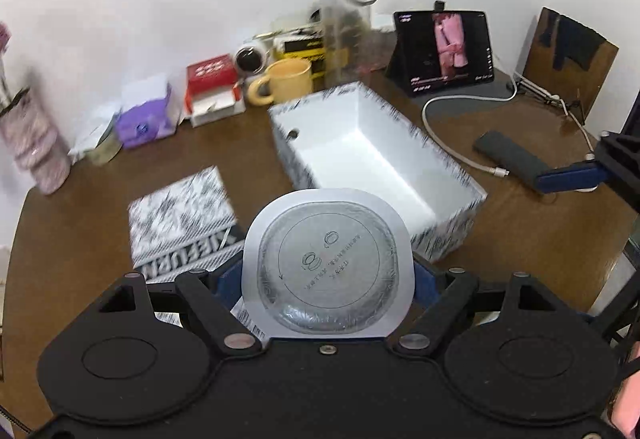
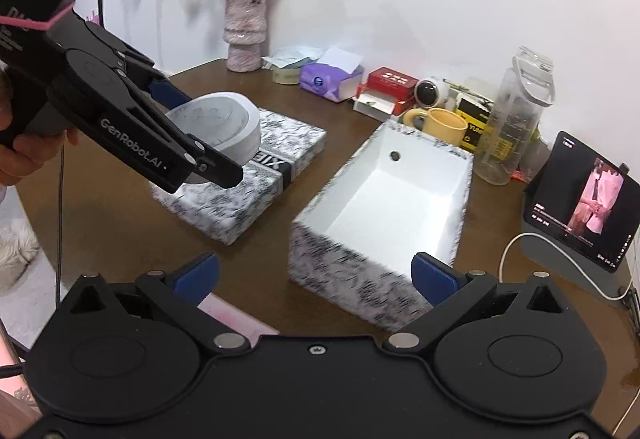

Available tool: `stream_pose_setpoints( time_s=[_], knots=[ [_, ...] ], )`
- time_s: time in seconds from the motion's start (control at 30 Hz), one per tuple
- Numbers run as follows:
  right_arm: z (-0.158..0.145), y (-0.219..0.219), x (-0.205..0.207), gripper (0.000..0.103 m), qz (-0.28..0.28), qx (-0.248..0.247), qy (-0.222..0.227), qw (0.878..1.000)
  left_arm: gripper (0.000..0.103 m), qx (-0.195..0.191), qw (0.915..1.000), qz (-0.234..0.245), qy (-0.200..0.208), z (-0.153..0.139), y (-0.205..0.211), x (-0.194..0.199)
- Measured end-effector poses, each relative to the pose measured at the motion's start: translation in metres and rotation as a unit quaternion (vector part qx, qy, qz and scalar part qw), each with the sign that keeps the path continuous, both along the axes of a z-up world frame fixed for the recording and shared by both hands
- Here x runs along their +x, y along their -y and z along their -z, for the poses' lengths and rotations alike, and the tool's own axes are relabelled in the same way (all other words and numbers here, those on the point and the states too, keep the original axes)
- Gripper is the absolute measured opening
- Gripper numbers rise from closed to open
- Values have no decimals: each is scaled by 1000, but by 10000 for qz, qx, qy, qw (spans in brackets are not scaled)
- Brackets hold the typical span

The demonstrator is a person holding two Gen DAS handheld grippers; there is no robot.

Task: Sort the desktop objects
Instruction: 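Lift the compact case with the left gripper over the open floral box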

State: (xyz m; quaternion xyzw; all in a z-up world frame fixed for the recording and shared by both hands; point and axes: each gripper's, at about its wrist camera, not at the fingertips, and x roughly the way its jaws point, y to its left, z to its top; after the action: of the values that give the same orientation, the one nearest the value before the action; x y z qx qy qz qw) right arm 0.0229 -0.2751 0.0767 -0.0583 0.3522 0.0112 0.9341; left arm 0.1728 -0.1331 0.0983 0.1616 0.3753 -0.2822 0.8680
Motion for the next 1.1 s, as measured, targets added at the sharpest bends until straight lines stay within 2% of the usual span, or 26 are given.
stream_pose_setpoints(
  time_s=[0.17,0.37,0.7,0.9,1.1],
  knots=[
    [-2,34,21,103,-32,13,-115,9999,80,-5,9999,110,-48,-4,30,24],
    [-5,73,45,103,-113,83,-238,9996,80,70,9999,29,-93,-6,63,58],
    [1,117,84,103,-386,72,-445,9982,80,177,9997,-27,-141,2,112,112],
    [9,140,105,103,-611,183,-516,9966,80,373,9992,-28,-148,17,138,142],
    [21,155,123,103,-831,260,-613,9943,80,670,9976,-24,-178,44,161,167]
  ],
)
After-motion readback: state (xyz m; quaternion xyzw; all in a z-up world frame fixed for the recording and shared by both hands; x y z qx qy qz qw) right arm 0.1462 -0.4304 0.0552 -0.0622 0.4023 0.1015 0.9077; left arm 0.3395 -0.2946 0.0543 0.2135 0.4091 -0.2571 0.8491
